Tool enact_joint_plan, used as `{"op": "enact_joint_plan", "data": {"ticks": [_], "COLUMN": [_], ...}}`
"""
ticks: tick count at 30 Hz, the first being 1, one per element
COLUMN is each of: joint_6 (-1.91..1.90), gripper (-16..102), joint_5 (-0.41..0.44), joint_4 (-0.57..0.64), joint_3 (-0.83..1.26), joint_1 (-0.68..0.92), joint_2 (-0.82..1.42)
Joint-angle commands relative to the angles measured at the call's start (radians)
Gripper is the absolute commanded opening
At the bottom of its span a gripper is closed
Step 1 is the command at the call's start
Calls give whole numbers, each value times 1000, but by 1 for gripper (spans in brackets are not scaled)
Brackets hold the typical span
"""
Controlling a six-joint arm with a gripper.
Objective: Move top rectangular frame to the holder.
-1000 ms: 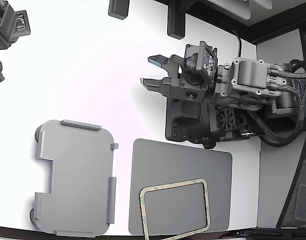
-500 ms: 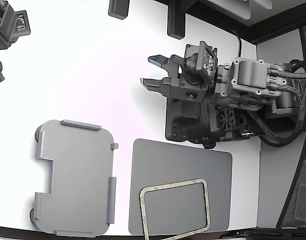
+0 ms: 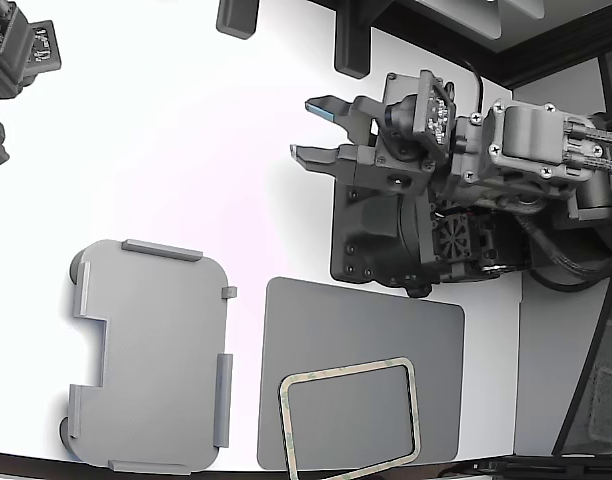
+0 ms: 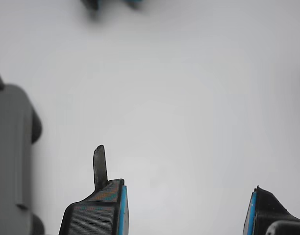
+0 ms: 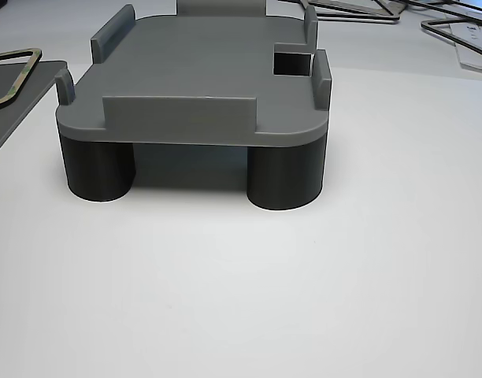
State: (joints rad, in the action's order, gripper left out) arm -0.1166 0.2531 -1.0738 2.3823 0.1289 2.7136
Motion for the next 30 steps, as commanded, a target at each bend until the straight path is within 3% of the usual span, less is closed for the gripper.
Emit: {"op": "enact_joint_plan", "data": {"ticks": [1,3,14,23,30], "joint_6": [-28,-63,-360,-788,-844], "gripper": [100,100,97,100,100], "joint_5": [38,64,34,63,-12], "joint_4": [-97,-152,-451,-471,-434], "joint_3": [-252,-334,-618,-563,-531], "joint_1": [69,140,506,876,939], "joint_2": [-150,-212,-477,-663,-785]}}
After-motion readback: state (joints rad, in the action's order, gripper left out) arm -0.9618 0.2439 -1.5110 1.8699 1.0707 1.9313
